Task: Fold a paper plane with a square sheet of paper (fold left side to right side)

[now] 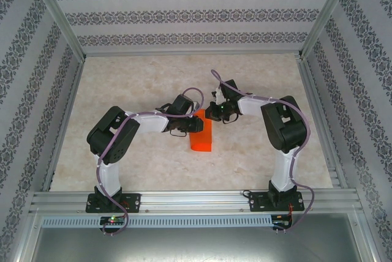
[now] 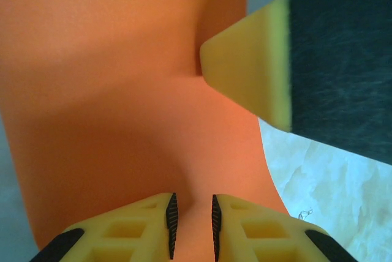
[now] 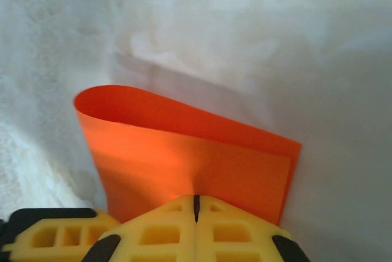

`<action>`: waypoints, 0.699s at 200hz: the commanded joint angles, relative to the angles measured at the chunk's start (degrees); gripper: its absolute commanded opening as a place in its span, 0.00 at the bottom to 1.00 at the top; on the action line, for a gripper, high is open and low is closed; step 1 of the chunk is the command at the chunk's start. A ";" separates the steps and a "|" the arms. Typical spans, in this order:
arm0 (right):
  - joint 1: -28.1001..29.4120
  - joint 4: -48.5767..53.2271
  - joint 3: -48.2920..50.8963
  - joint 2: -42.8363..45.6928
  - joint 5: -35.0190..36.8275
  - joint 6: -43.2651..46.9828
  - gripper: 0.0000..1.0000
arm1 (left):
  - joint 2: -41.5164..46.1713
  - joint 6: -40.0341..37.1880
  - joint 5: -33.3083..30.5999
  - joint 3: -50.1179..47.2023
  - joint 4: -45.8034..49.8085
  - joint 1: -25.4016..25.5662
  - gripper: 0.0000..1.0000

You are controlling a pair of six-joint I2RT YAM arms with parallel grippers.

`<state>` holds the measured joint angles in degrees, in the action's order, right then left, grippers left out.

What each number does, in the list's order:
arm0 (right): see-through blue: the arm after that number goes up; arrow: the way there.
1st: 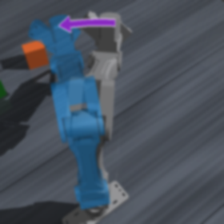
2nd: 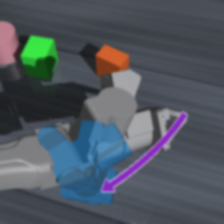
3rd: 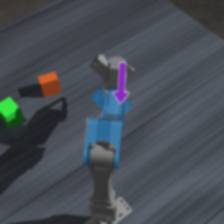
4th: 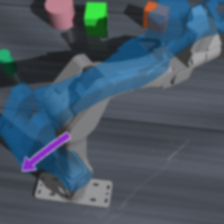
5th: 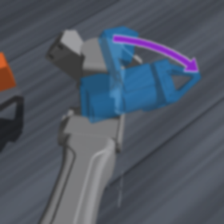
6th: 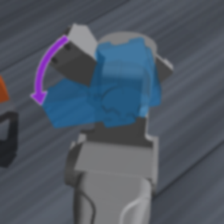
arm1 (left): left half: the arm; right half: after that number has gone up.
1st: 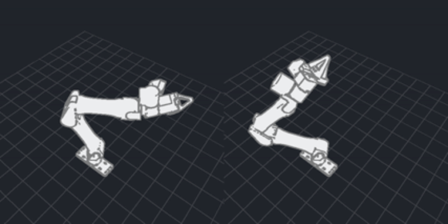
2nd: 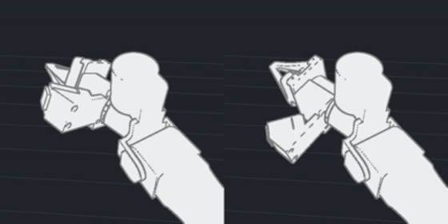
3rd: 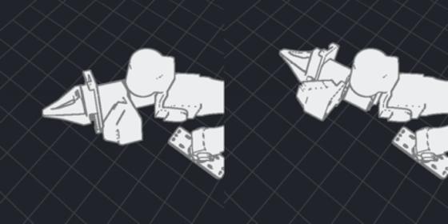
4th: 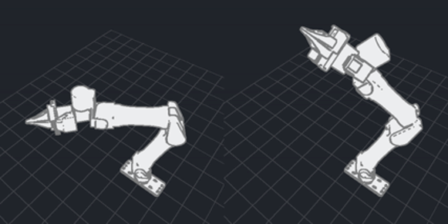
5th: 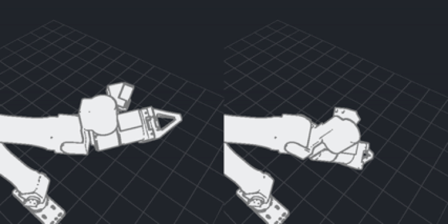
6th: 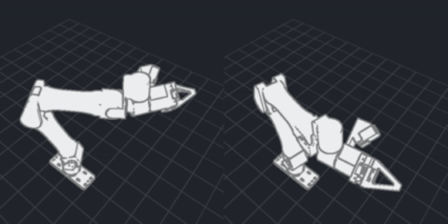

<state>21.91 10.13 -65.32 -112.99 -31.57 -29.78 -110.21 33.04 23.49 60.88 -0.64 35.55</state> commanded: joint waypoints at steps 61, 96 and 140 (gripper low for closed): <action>0.65 3.76 0.10 -2.25 3.89 0.79 0.00 | 3.55 -1.57 0.53 0.15 4.83 0.93 0.32; 0.86 3.52 0.54 -1.99 3.69 0.60 0.00 | 1.13 -1.29 1.07 -0.04 3.74 0.91 0.31; 0.81 4.86 0.03 -1.97 4.35 0.60 0.00 | 1.77 -2.17 0.95 -3.22 3.55 0.93 0.29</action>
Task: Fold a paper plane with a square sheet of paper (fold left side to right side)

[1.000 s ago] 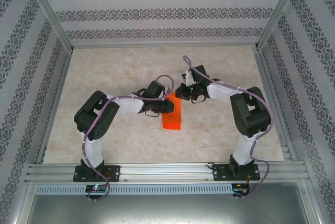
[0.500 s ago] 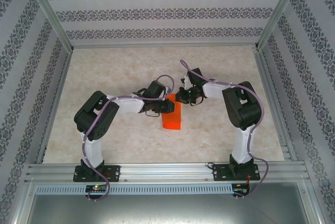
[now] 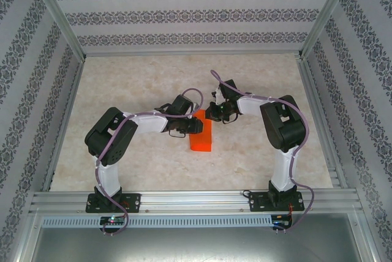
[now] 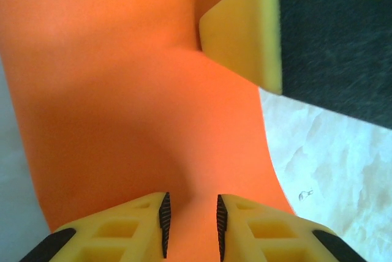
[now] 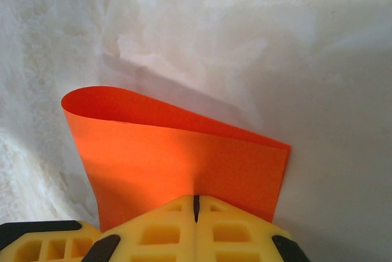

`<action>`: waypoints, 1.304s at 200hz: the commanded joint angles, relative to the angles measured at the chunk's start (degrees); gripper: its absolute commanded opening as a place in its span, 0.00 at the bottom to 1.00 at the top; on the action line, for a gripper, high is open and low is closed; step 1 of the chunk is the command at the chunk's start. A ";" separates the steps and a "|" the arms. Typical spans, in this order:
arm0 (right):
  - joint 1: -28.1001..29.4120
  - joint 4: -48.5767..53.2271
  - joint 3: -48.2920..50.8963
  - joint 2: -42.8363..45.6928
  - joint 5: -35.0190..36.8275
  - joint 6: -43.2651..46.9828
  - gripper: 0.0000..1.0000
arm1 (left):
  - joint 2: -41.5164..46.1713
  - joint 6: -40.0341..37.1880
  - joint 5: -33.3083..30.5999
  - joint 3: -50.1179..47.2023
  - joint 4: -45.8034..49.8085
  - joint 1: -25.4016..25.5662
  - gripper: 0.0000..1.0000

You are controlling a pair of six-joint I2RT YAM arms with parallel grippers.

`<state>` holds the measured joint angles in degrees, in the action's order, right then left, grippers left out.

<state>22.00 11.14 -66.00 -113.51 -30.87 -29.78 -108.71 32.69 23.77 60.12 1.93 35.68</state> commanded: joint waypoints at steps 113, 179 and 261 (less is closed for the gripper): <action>0.40 5.64 0.12 -1.42 4.83 0.74 0.00 | 7.15 -6.34 5.84 -12.65 -0.25 1.65 0.21; 0.35 5.84 0.08 -1.45 4.86 0.86 0.00 | 12.28 -6.19 10.66 -19.28 -4.15 2.20 0.20; 0.52 6.00 -0.12 -1.01 4.74 0.78 0.00 | 12.42 -0.56 13.15 -16.25 -13.45 -0.79 0.20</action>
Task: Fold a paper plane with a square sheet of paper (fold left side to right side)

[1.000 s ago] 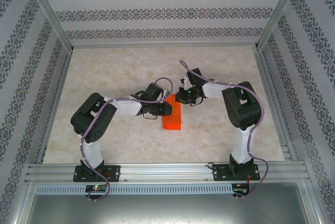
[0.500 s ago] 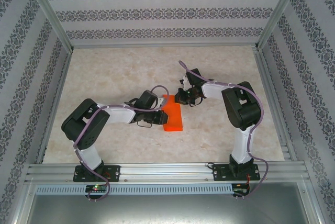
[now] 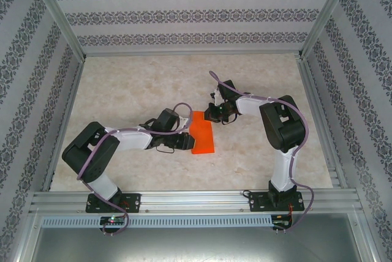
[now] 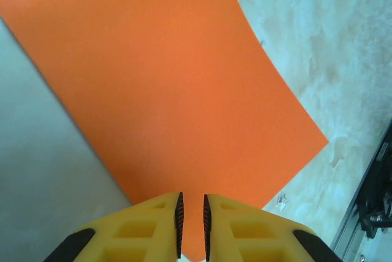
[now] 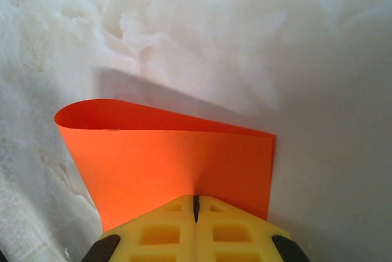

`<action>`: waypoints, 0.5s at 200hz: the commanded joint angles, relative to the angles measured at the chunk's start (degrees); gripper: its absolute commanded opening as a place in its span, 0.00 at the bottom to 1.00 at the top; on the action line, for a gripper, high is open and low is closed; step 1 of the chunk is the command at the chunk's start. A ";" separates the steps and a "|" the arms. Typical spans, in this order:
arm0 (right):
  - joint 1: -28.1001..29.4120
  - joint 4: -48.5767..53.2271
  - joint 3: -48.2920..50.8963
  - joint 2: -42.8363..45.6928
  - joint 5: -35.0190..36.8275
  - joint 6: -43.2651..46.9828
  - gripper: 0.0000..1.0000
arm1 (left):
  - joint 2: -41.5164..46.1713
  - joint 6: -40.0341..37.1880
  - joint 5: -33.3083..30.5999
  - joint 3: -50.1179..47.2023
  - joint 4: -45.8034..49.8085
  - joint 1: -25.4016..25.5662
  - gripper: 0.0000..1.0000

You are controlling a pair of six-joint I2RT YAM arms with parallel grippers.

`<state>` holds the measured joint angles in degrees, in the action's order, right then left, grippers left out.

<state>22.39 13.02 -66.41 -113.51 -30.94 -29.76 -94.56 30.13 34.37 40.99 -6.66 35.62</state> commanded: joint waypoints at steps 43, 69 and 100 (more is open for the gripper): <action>0.39 4.18 0.17 -0.92 4.88 0.83 0.00 | -8.33 1.52 3.82 5.59 -5.87 0.30 0.20; 0.42 4.53 0.25 -0.80 5.19 0.90 0.00 | -9.50 1.47 3.86 5.18 -5.64 1.60 0.19; 0.38 5.22 0.16 -0.48 5.70 1.37 0.00 | -8.10 1.18 3.77 2.61 -3.89 2.18 0.19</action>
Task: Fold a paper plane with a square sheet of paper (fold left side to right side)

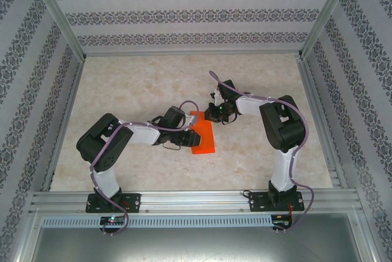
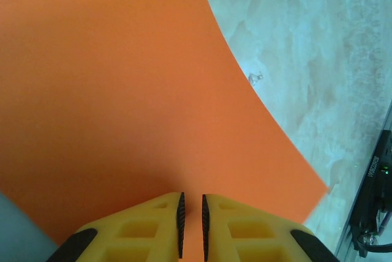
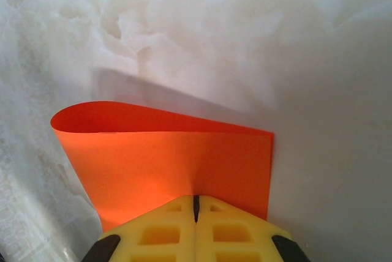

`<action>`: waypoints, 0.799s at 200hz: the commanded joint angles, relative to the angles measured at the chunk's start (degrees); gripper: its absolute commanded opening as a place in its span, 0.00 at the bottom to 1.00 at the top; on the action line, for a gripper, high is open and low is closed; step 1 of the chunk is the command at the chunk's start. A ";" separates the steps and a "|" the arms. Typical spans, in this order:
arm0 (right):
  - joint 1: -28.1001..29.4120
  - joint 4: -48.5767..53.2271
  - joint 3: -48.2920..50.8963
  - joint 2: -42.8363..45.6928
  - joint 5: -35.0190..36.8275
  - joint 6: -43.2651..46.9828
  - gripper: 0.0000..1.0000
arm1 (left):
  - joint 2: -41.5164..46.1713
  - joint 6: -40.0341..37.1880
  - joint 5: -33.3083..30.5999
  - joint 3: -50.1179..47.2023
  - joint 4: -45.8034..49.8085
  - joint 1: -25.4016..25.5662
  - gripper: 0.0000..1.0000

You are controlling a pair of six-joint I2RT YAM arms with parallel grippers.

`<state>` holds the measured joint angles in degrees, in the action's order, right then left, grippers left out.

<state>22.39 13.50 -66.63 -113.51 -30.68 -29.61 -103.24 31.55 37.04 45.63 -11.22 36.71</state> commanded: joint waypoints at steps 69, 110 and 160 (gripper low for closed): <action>0.21 5.17 0.45 -0.12 6.06 1.38 0.00 | 5.56 -3.47 3.98 -5.35 7.97 4.28 0.18; 0.25 5.35 0.71 0.35 6.02 1.22 0.00 | 6.78 -4.76 3.42 -6.12 12.28 5.48 0.17; 0.30 4.96 0.79 0.41 5.60 1.23 0.00 | 16.05 -2.96 3.24 -4.99 10.61 2.78 0.18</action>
<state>22.39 14.41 -66.65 -113.06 -29.43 -29.58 -92.05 28.71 39.22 39.44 -0.60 41.06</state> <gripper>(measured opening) 0.051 0.171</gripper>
